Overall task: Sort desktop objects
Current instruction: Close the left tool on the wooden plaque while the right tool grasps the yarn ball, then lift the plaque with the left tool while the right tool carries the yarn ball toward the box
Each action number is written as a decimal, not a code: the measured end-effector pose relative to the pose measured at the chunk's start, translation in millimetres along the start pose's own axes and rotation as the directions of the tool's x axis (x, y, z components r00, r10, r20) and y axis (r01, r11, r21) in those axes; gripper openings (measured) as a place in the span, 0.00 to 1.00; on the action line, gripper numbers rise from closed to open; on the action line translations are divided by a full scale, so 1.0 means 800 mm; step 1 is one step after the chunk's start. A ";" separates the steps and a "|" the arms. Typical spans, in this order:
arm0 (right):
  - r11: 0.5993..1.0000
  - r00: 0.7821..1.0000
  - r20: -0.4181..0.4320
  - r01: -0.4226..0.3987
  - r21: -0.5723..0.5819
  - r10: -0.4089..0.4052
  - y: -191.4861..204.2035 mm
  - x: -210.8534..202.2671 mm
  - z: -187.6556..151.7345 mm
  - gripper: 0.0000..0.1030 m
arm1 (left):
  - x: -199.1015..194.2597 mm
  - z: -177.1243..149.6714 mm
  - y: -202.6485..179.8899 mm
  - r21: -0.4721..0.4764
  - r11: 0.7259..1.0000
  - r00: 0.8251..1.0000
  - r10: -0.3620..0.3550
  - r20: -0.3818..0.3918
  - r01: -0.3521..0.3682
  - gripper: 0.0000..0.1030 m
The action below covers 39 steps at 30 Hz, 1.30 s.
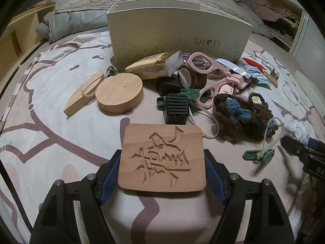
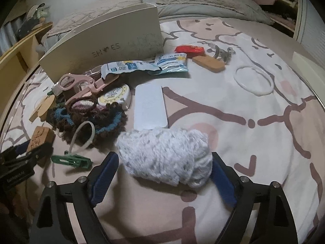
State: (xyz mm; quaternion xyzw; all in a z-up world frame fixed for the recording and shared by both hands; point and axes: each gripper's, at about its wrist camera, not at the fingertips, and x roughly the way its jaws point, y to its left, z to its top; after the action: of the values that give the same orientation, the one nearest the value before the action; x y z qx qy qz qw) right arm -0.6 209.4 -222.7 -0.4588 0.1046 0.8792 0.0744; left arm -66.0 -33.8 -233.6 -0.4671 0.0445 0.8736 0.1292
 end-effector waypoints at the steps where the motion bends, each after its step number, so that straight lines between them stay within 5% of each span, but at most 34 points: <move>1: 1.000 1.000 0.003 0.000 0.002 0.000 0.001 0.000 0.001 0.86 | 0.000 0.000 0.000 0.000 1.000 1.000 0.000 0.000 0.000 0.74; 7: 1.000 1.000 0.024 0.019 -0.019 -0.019 0.005 -0.003 0.003 0.73 | 0.000 0.000 0.000 0.002 1.000 1.000 0.003 -0.001 -0.003 0.74; 23: 0.999 0.999 0.044 0.006 -0.043 -0.004 0.008 -0.017 0.009 0.73 | -0.015 0.006 0.001 -0.001 1.000 1.000 0.013 0.022 -0.013 0.74; 39: 0.995 0.996 0.085 -0.033 -0.099 0.041 0.016 -0.068 0.026 0.73 | -0.087 0.025 -0.002 0.005 1.000 0.994 0.028 0.110 -0.028 0.74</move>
State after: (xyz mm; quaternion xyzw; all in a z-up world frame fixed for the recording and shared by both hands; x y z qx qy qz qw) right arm 10.7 200.4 -165.2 -0.4212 0.0667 0.9036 0.0399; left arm -44.8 -41.1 -164.4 -0.4174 0.0469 0.8994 0.1208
